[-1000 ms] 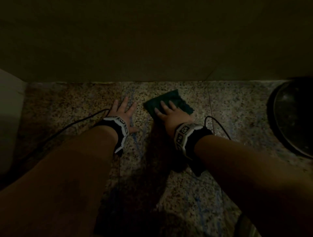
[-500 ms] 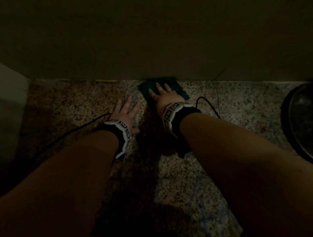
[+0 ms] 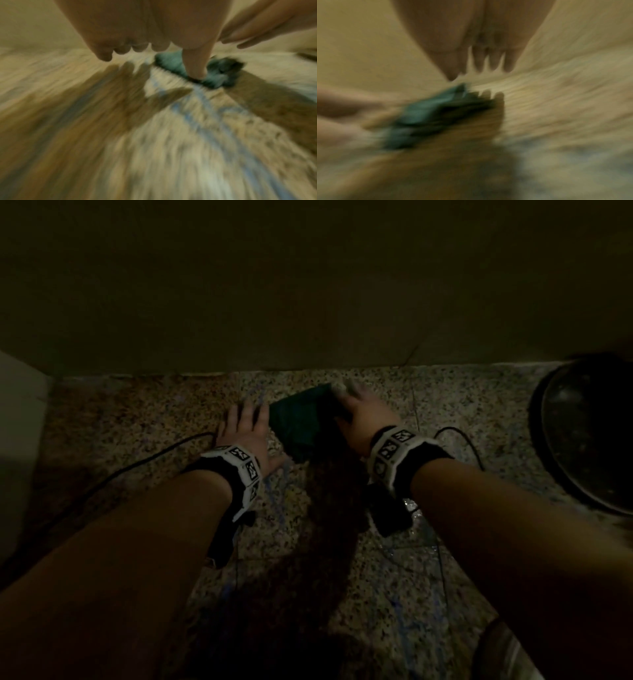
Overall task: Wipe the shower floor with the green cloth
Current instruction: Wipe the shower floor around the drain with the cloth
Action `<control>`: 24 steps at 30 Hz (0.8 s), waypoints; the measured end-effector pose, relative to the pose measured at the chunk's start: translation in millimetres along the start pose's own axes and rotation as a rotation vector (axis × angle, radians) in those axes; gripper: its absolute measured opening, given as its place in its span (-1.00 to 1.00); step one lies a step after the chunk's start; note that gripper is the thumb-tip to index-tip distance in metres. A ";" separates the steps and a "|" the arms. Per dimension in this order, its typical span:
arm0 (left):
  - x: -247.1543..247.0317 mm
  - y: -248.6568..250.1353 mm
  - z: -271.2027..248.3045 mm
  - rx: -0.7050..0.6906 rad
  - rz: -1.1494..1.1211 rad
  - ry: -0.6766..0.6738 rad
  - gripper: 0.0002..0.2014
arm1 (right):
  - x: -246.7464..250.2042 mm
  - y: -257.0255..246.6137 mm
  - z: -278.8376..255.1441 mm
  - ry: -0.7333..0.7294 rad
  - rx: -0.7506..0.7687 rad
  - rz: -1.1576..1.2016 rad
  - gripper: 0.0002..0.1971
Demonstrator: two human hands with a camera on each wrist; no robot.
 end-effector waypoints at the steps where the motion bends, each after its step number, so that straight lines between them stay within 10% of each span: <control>1: 4.9 7.7 -0.7 -0.035 0.018 0.048 -0.07 | 3.1 17.7 2.1 0.012 -0.080 -0.031 -0.42; 7: 11.2 60.1 9.8 -0.162 0.080 0.048 -0.21 | -23.3 65.7 0.8 -0.266 -0.201 -0.135 -0.30; 24: 41.6 64.5 37.9 -0.166 0.153 -0.076 -0.35 | -19.7 63.1 -1.2 -0.307 -0.182 -0.102 -0.32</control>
Point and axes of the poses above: each hand's wrist, its own z-axis towards the middle knuckle, its own x-axis out of the back of the hand, y = z × x, the point moved 5 cm from there along z, towards the middle knuckle, and after that the axes turned 7 degrees about -y, right-handed, at the moved point
